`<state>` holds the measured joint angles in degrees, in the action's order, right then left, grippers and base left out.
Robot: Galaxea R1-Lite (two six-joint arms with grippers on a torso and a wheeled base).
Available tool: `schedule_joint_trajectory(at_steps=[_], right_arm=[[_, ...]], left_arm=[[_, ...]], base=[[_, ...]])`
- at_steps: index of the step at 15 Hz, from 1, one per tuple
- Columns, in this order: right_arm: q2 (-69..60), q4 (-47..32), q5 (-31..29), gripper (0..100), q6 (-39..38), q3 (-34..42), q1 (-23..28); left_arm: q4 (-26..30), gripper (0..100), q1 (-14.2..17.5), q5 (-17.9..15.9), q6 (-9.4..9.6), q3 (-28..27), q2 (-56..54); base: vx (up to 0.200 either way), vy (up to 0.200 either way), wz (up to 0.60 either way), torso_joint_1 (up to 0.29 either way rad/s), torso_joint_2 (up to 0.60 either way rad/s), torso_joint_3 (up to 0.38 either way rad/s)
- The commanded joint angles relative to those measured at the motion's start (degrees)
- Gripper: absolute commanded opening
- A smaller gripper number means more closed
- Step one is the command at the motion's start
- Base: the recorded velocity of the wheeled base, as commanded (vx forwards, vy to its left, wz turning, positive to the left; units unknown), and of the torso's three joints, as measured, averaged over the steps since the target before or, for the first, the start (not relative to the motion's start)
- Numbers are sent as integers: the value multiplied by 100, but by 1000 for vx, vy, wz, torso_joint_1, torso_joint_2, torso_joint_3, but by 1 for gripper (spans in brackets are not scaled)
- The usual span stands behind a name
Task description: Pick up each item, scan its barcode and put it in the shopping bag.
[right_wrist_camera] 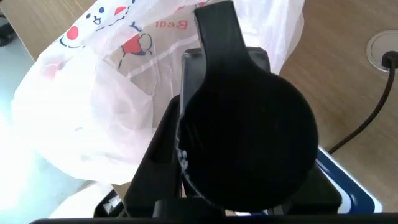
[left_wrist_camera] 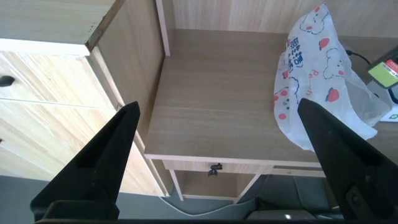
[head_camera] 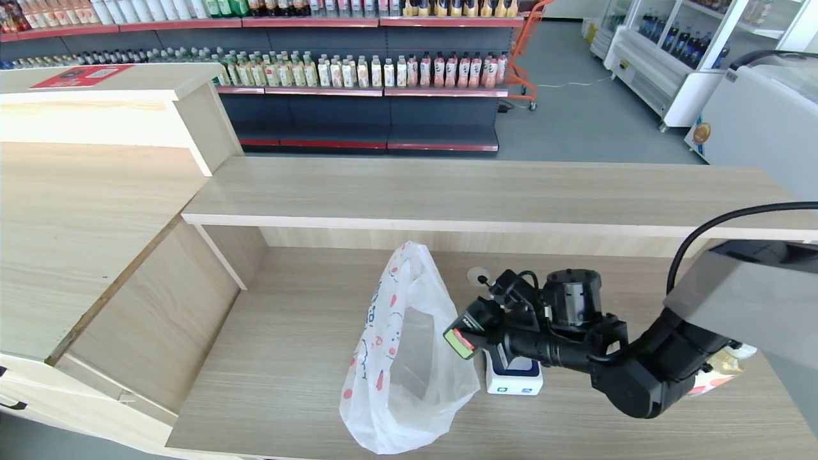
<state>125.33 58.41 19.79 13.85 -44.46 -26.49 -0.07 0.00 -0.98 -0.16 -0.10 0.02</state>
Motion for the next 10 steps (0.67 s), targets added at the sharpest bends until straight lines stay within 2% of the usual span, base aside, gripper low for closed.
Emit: schedule_joint_trajectory(at_steps=[1,5,10], right_arm=[[940,13,-150,0,224,-863,-269],[1837,31,-203,0,768,-2076,-515],[2250,31,-361,0,1059,-2691,-524]], left_arm=[[-1,100,0,1,-2,1,-2],[-1,100,0,1,-2,1,-2],[-1,100,0,1,-2,1,-2]], base=[[0,0,0,0,0,0],[0,0,0,0,0,0],[0,0,0,0,0,0]])
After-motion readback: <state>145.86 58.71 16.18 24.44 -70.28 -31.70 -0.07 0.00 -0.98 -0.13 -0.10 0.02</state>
